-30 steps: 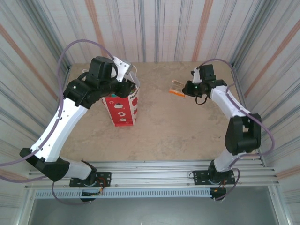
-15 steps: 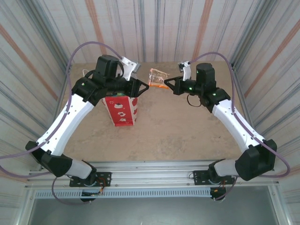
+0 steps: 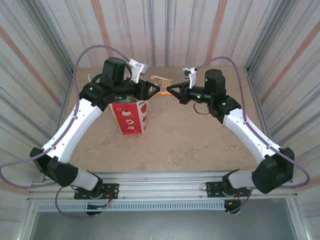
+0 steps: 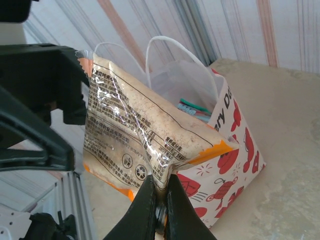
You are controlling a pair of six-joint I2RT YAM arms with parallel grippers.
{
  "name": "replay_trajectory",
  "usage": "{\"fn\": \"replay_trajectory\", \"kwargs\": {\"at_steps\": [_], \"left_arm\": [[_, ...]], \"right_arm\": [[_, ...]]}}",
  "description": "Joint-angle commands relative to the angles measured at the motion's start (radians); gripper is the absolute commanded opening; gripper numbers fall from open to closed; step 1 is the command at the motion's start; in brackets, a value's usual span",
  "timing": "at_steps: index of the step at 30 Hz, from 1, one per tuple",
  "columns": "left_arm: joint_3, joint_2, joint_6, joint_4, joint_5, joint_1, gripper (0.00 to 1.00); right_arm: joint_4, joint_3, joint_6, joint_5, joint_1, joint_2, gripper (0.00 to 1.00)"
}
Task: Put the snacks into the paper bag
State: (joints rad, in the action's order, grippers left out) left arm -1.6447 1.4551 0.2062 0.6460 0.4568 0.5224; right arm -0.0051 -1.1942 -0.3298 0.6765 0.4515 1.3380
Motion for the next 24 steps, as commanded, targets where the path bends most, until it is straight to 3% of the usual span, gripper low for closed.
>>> {"fn": "replay_trajectory", "kwargs": {"at_steps": [1,5,6,8,11,12,24], "left_arm": [[0.019,0.004,0.011,-0.034,0.034,-0.013,0.51],[0.028,-0.008,0.015,-0.053,0.069,-0.031,0.25],[0.030,-0.013,0.013,-0.054,0.072,-0.037,0.20],[0.032,-0.029,0.015,-0.050,0.081,-0.056,0.14],[0.024,-0.061,0.013,-0.010,0.057,-0.085,0.11],[0.017,-0.072,0.014,0.010,0.041,-0.096,0.10],[-0.008,-0.215,0.009,0.261,-0.113,-0.280,0.08]], "right_arm": [[0.073,-0.001,-0.009,0.039,0.017,-0.010,0.00],[0.079,-0.008,-0.010,0.036,0.023,0.003,0.00],[0.079,-0.011,-0.010,0.031,0.023,0.004,0.02],[0.072,-0.011,-0.011,0.003,0.023,0.002,0.17],[0.048,-0.010,-0.001,-0.057,0.023,-0.004,0.40],[0.040,-0.011,0.004,-0.066,0.022,-0.006,0.42],[0.001,-0.049,-0.006,-0.075,0.029,0.055,0.46]]}}
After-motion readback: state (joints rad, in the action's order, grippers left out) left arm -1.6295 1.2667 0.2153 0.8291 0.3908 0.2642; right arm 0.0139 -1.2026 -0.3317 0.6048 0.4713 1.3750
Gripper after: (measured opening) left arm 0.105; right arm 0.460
